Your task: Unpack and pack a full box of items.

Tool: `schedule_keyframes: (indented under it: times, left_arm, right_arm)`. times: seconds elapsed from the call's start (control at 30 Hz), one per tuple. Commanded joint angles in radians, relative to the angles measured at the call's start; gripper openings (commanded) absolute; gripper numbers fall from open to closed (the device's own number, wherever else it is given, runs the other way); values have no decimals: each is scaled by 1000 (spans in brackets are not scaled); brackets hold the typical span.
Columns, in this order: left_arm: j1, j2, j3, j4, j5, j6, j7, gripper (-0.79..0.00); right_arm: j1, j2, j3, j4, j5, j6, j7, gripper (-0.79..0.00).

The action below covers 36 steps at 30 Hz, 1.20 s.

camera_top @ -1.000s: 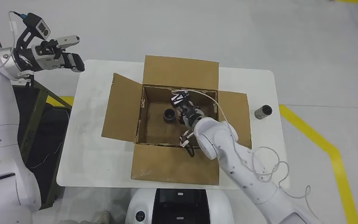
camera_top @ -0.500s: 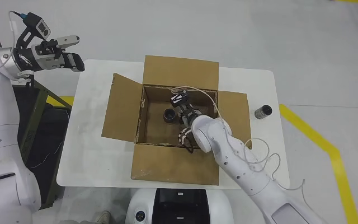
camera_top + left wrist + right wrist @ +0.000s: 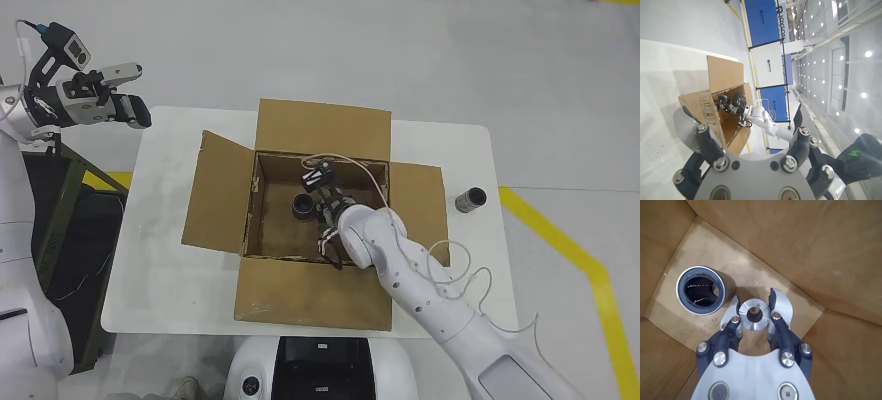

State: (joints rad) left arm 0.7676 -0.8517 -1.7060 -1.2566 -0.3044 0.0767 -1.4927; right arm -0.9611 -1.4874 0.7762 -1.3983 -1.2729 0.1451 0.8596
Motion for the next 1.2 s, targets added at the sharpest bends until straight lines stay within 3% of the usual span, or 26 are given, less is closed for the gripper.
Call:
schedule_keyframes:
  times: [0.0,0.37,0.8,1.17]
  left_arm:
    - [0,0,0,0,0,0,0,0]
    - [0,0,0,0,0,0,0,0]
    - [0,0,0,0,0,0,0,0]
    - [0,0,0,0,0,0,0,0]
  right_arm:
    - [-5,0,3,-4,-7,-3,2,-465]
    - [-65,13,65,-114,-39,-17,7,-440]
    - [-236,56,222,-469,-83,-74,31,-434]
    - [-411,89,407,-719,-46,-134,-18,-425]
